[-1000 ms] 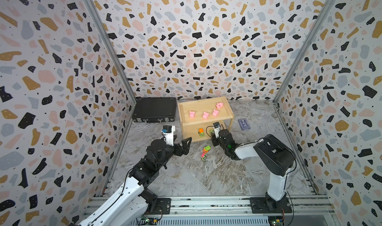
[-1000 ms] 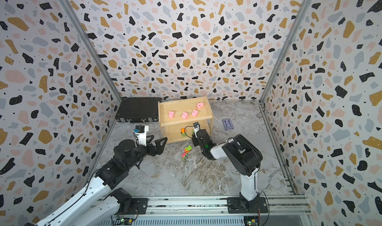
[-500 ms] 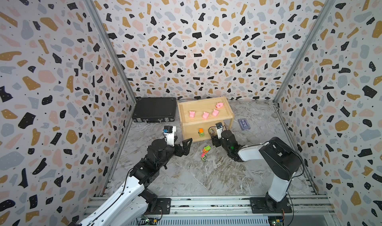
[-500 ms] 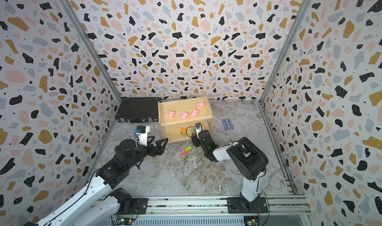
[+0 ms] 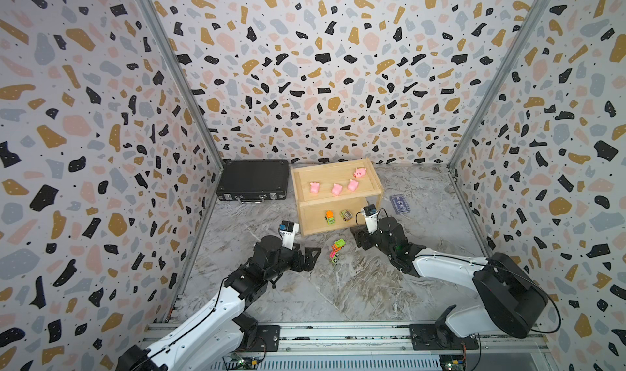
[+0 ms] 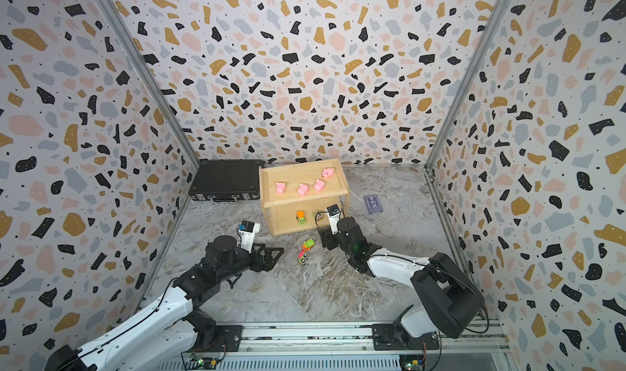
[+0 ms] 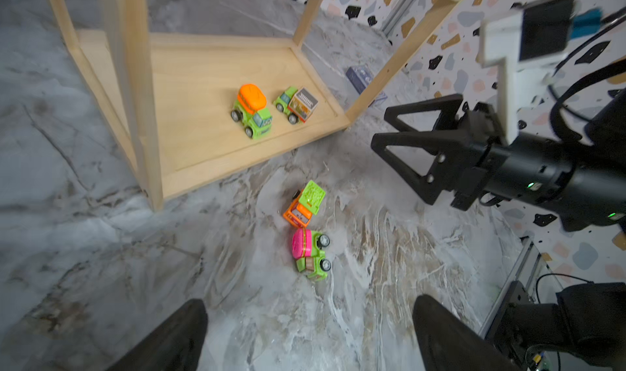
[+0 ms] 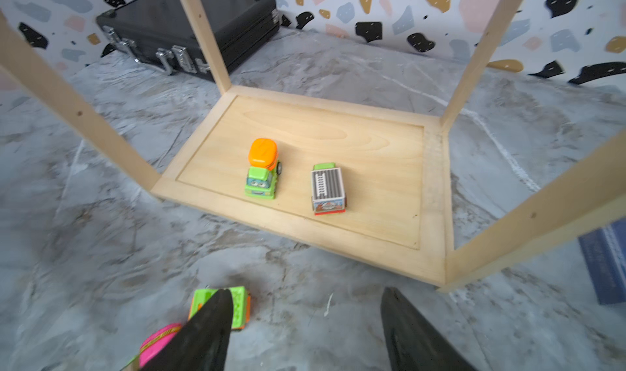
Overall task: Organize plastic toys on shelves
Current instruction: Pick up the plastic toy at the center of the board.
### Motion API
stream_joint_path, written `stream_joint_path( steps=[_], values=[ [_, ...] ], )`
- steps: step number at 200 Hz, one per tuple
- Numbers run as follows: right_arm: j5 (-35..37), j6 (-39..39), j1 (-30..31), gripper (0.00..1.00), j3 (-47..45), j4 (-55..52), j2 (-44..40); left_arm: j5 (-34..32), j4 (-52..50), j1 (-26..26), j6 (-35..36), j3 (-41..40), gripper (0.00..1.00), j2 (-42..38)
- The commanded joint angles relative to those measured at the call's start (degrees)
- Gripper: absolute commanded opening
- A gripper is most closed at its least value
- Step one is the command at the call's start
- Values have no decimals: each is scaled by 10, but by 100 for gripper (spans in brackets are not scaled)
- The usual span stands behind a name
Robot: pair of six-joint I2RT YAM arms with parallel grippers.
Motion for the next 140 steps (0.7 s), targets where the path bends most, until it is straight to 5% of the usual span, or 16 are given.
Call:
stream_joint_path(
  steps=[1, 21, 140],
  values=[
    [-103, 11, 0, 72, 29, -132, -8, 22, 25, 2, -18, -12, 97, -5],
    [-139, 12, 13, 71, 43, -154, 11, 3, 1, 2, -18, -22, 98, -24],
    [-105, 16, 52, 70, 127, -155, 130, -39, -66, 2, 10, -12, 99, -36]
  ],
)
